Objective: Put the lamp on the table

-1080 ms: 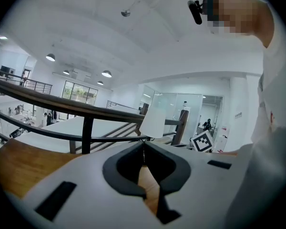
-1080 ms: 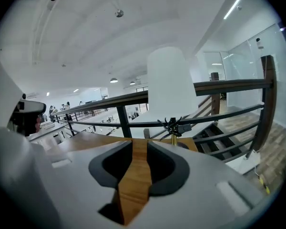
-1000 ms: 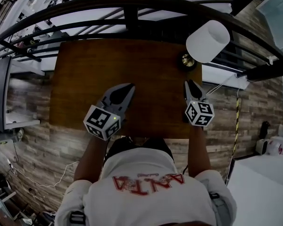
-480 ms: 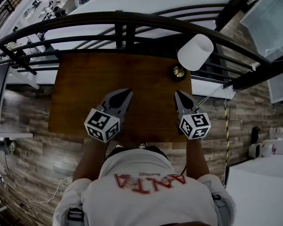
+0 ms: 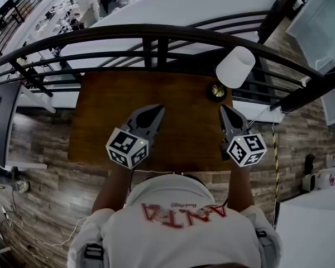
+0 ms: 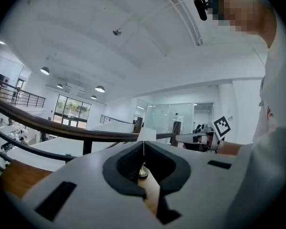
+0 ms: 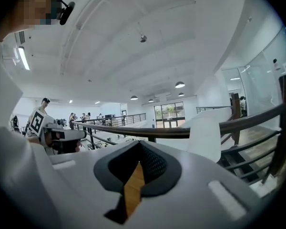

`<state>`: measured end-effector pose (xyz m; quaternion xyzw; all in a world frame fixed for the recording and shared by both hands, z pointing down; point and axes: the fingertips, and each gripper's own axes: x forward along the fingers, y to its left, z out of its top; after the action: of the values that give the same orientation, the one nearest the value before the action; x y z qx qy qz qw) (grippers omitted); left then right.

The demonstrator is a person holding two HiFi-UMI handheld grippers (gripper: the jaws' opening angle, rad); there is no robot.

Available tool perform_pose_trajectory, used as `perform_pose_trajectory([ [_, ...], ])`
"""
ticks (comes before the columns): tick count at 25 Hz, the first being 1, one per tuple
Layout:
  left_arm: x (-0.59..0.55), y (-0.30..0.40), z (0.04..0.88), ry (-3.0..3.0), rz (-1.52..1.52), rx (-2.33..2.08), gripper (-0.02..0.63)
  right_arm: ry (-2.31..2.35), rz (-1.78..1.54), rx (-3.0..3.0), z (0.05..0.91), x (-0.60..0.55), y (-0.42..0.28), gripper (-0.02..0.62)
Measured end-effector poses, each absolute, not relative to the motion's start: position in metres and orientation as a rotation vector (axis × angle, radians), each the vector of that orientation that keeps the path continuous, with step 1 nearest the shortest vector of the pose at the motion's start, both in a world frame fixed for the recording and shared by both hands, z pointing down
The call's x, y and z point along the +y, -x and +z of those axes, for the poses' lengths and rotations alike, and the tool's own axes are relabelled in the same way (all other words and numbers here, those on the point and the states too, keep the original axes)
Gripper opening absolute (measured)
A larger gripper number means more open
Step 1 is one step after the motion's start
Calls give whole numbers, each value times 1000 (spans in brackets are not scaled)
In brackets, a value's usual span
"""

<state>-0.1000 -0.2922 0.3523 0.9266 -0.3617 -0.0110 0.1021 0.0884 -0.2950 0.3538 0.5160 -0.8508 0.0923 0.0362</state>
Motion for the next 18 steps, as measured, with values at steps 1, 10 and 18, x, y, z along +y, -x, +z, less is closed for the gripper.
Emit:
perform_pose_trajectory([
  [1, -292, 101, 351, -2740, -34, -1068, 9, -1588, 280, -2613, 353, -295, -88, 2],
  [10, -293, 102, 354, -2725, -55, -1048, 9, -1566, 329, -2594, 366, -295, -89, 2],
  [18, -290, 98, 358, -2719, -42, -1024, 9, -1588, 346, -2585, 370, -292, -92, 2],
])
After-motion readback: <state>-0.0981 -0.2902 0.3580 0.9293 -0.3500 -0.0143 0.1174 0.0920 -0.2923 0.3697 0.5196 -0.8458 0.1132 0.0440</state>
